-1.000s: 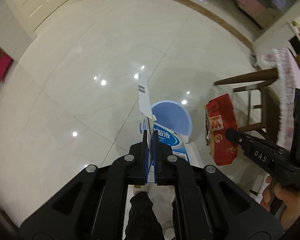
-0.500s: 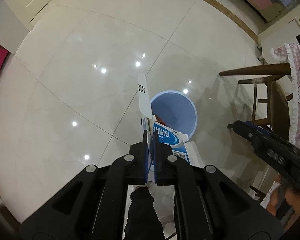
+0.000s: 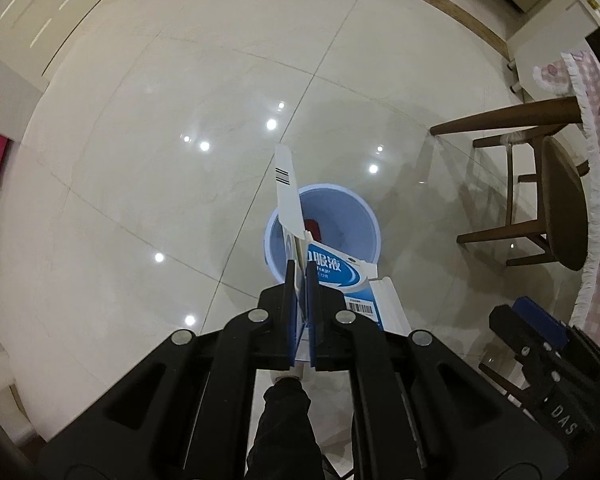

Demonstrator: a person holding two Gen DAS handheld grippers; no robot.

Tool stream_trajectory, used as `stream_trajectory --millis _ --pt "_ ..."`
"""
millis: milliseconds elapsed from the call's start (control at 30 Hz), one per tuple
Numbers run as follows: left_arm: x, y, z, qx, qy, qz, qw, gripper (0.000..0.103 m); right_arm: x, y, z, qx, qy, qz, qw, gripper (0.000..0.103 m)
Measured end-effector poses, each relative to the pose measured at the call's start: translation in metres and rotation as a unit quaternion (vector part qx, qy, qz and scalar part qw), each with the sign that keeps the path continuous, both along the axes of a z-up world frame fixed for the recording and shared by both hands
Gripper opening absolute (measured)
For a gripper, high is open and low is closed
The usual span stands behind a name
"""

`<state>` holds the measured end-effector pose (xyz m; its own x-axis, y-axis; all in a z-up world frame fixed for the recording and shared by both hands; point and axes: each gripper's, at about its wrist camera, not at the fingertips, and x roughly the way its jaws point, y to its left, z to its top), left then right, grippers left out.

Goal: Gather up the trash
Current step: 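Carry the box and red bag over the blue bin and release both, then grasp the clear plastic tray with the right tool while the left tool grasps a dark snack wrapper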

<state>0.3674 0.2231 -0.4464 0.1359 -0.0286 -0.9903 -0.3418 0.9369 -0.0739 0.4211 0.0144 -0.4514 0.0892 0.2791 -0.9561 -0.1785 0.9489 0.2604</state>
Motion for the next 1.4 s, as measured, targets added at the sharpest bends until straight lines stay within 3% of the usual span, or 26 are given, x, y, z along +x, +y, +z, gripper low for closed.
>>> stream_trajectory --millis 200,267,300,567,833,1000,1133,1267,1333,1400 --pt "0.014 -0.013 0.001 -0.012 0.013 -0.007 0.9998 0.011 0.003 -0.023 0.006 0.011 -0.002 -0.019 1.0 0.041" --pt "0.016 -0.02 -0.001 -0.013 0.025 -0.011 0.9995 0.041 0.003 -0.03 0.008 0.013 -0.002 -0.025 1.0 0.041" --pt "0.016 -0.022 -0.001 -0.018 0.025 -0.012 0.9994 0.065 0.003 -0.033 0.009 0.015 -0.002 -0.028 0.999 0.041" --pt "0.013 -0.059 0.018 -0.033 0.021 -0.025 0.9989 0.065 0.004 -0.068 0.026 0.027 -0.015 -0.045 0.999 0.041" --pt "0.02 -0.141 0.083 -0.032 -0.031 -0.077 0.9961 0.065 0.004 -0.137 0.079 0.046 -0.062 -0.082 0.994 0.041" --pt "0.031 -0.213 0.124 -0.036 -0.069 -0.121 0.9896 0.065 -0.006 -0.226 0.13 0.043 -0.117 -0.124 0.984 0.041" --pt "0.041 -0.303 0.15 -0.05 -0.091 -0.185 0.9773 0.065 -0.026 -0.31 0.155 0.018 -0.15 -0.167 0.974 0.046" --pt "0.045 -0.393 0.158 -0.078 -0.088 -0.247 0.9619 0.065 -0.045 -0.39 0.161 -0.014 -0.16 -0.206 0.965 0.05" --pt "0.044 -0.427 0.157 -0.085 -0.084 -0.262 0.9578 0.065 -0.055 -0.424 0.156 -0.031 -0.161 -0.214 0.963 0.062" --pt "0.045 -0.457 0.156 -0.083 -0.08 -0.274 0.9548 0.065 -0.062 -0.454 0.149 -0.052 -0.158 -0.199 0.966 0.067"
